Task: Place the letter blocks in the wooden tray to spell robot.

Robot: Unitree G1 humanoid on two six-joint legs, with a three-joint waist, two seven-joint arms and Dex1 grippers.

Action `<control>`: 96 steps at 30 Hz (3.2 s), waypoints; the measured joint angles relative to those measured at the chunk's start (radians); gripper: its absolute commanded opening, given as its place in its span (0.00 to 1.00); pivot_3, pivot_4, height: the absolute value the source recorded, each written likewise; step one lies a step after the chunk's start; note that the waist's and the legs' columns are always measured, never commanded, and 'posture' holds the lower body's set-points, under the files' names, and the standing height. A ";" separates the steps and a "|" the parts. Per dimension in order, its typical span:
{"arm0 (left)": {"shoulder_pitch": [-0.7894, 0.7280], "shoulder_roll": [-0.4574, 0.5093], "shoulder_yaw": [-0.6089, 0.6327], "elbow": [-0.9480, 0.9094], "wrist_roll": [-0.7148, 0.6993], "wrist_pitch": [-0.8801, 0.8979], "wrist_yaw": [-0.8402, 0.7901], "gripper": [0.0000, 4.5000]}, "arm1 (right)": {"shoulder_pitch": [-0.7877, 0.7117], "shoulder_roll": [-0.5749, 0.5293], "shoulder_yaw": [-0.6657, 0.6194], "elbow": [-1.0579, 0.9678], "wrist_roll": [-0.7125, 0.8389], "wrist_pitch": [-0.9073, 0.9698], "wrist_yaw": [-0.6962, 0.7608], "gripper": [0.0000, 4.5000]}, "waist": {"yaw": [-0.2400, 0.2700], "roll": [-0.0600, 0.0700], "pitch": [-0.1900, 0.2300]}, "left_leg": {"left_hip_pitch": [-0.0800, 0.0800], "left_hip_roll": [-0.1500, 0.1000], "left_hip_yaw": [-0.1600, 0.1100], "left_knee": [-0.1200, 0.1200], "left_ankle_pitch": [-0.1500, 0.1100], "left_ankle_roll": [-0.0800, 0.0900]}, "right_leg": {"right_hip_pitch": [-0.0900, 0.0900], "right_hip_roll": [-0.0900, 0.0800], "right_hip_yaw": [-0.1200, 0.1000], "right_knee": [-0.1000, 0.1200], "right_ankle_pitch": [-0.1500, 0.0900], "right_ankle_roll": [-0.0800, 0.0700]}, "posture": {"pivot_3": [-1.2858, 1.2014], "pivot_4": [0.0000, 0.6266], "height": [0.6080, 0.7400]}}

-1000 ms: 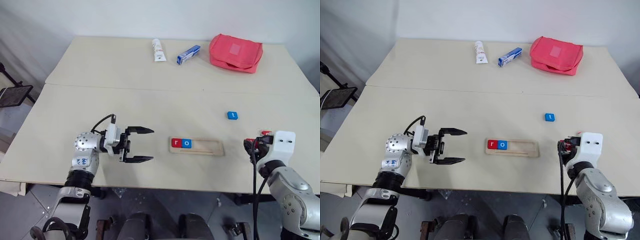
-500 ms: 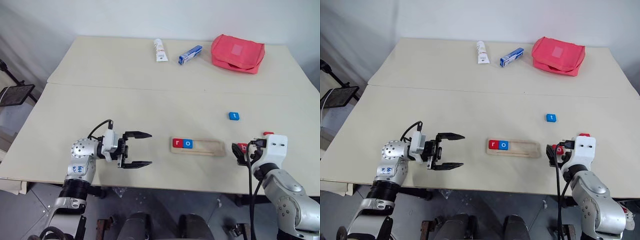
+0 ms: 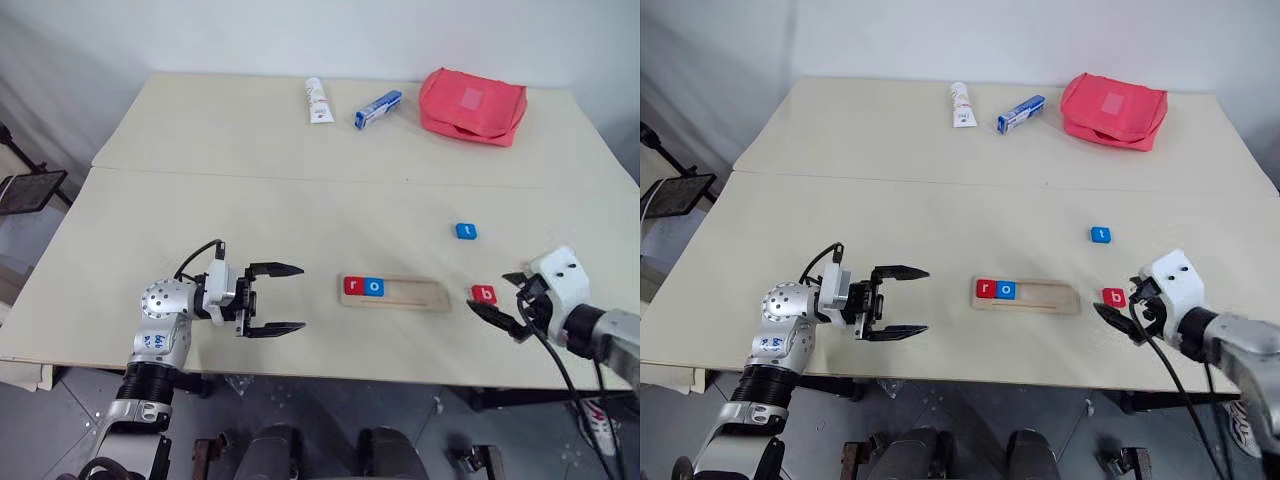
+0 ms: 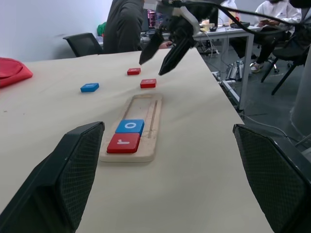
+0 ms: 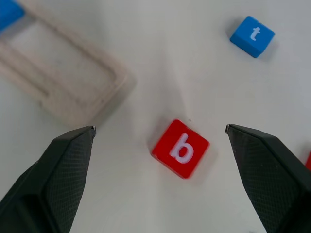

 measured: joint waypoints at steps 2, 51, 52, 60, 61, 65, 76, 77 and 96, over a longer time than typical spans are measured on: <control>0.003 0.003 0.004 0.000 0.000 -0.012 -0.003 1.00 | -0.062 -0.051 0.060 0.115 -0.037 -0.106 0.116 1.00 | 0.000 0.000 0.000 | 0.000 0.001 0.000 0.000 0.000 0.000 | 0.000 0.000 -0.001 0.000 0.000 0.000 | 0.52 0.24 1.00; -0.023 0.032 0.024 0.040 -0.035 -0.026 -0.029 1.00 | -0.589 0.073 0.401 0.314 -0.270 -0.104 0.437 0.33 | 0.006 -0.001 0.000 | -0.002 -0.001 -0.003 0.003 -0.001 0.000 | 0.000 -0.005 -0.009 0.002 0.000 0.000 | 0.52 0.24 1.00; -0.023 0.031 0.024 0.043 -0.034 -0.027 -0.032 1.00 | -0.587 0.077 0.415 0.291 -0.270 -0.090 0.436 0.33 | 0.006 -0.001 0.000 | -0.002 -0.002 -0.003 0.003 -0.001 0.000 | 0.000 -0.005 -0.009 0.002 0.000 0.000 | 0.52 0.24 1.00; -0.033 0.031 0.007 0.062 -0.014 -0.034 -0.026 1.00 | -0.612 0.158 0.554 0.200 -0.308 0.004 0.383 0.33 | -0.001 -0.001 0.000 | -0.002 -0.001 -0.003 0.003 -0.001 0.000 | -0.001 -0.005 -0.011 0.003 0.000 0.000 | 0.52 0.24 1.00; -0.033 0.030 0.007 0.062 -0.013 -0.034 -0.024 1.00 | -0.626 0.161 0.563 0.200 -0.310 0.007 0.380 0.33 | -0.001 -0.001 0.000 | -0.002 -0.001 -0.003 0.003 -0.001 0.000 | -0.001 -0.005 -0.011 0.003 0.000 0.000 | 0.52 0.24 1.00; -0.033 0.030 0.007 0.062 -0.012 -0.035 -0.019 1.00 | -0.672 0.177 0.575 0.202 -0.320 0.016 0.373 0.33 | 0.000 -0.001 0.000 | -0.002 -0.001 -0.003 0.003 -0.001 0.000 | -0.001 -0.005 -0.011 0.004 0.000 0.000 | 0.52 0.24 1.00; -0.011 0.029 0.007 0.043 -0.012 -0.044 0.008 1.00 | -0.699 0.207 0.637 0.239 -0.356 0.012 0.374 0.33 | -0.002 -0.001 0.000 | -0.002 -0.001 -0.003 0.003 -0.001 0.000 | -0.002 -0.005 -0.012 0.004 0.000 0.000 | 0.52 0.24 1.00; -0.011 0.029 0.007 0.041 -0.012 -0.045 0.010 1.00 | -0.699 0.207 0.640 0.239 -0.359 0.011 0.374 0.33 | -0.002 -0.001 0.000 | -0.002 -0.001 -0.003 0.003 -0.001 0.000 | -0.002 -0.005 -0.012 0.004 0.000 0.000 | 0.52 0.24 1.00; -0.012 0.017 0.007 0.041 -0.011 -0.056 0.021 1.00 | -0.701 0.203 0.643 0.198 -0.358 0.018 0.414 0.99 | -0.001 -0.001 0.000 | -0.002 -0.001 -0.003 0.003 -0.001 0.000 | -0.001 -0.005 -0.012 0.004 0.000 0.000 | 0.52 0.24 1.00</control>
